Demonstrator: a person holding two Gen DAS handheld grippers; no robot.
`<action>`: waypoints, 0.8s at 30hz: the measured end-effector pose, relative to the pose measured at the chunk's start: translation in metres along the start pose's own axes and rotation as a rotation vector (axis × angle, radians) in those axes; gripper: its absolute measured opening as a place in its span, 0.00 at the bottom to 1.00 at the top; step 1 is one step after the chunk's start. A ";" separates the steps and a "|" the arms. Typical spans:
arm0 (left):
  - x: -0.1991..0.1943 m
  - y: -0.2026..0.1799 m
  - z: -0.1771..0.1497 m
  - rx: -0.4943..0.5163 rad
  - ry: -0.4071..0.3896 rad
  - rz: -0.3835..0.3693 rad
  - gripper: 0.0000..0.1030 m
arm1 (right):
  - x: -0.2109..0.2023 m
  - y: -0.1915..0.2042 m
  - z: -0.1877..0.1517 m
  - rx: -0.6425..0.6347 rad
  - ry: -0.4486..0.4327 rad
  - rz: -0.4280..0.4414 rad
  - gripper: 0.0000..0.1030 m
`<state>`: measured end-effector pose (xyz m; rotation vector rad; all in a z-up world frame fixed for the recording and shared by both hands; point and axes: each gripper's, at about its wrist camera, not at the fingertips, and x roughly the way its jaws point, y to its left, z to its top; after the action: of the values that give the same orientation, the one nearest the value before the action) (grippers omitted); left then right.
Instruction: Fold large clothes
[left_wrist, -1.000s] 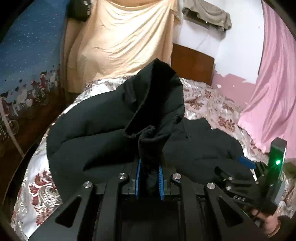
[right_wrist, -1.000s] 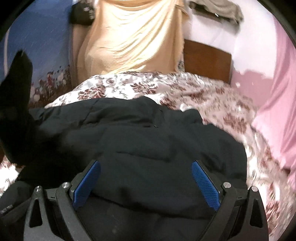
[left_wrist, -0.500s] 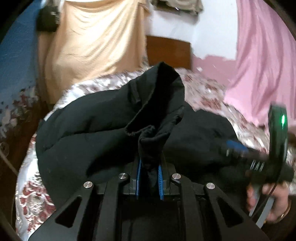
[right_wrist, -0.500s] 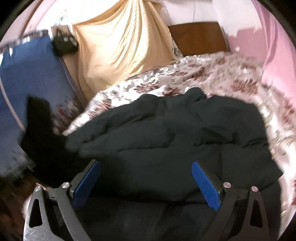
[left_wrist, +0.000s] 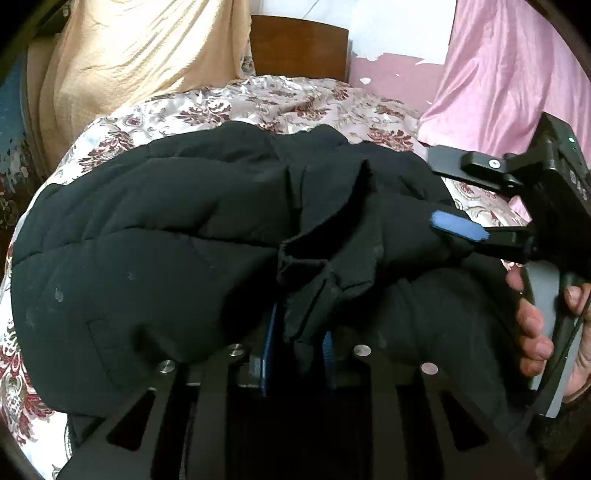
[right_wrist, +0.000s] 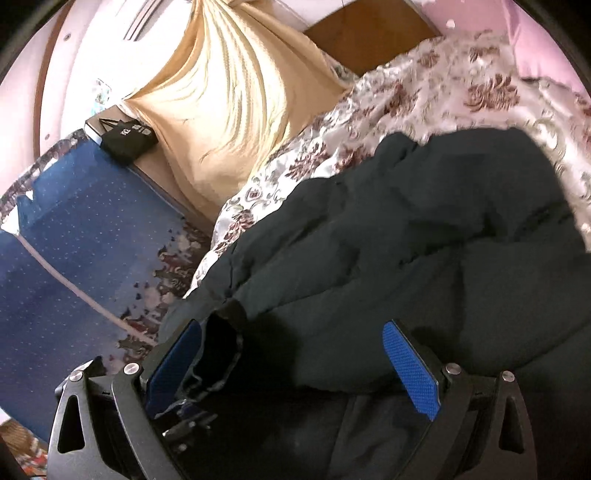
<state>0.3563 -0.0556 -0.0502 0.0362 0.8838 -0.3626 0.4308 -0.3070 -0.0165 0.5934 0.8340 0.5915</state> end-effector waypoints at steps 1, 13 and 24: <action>0.002 -0.001 -0.001 0.008 0.010 0.001 0.23 | 0.003 -0.002 -0.001 0.006 0.009 0.000 0.97; -0.017 -0.010 -0.013 0.049 0.006 -0.071 0.73 | 0.018 -0.008 -0.010 0.035 0.048 -0.020 0.85; -0.084 0.030 -0.025 -0.088 -0.040 0.073 0.81 | 0.017 0.015 -0.023 -0.027 0.034 -0.087 0.73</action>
<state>0.2992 0.0011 -0.0057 -0.0200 0.8557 -0.2554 0.4179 -0.2797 -0.0270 0.5213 0.8785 0.5344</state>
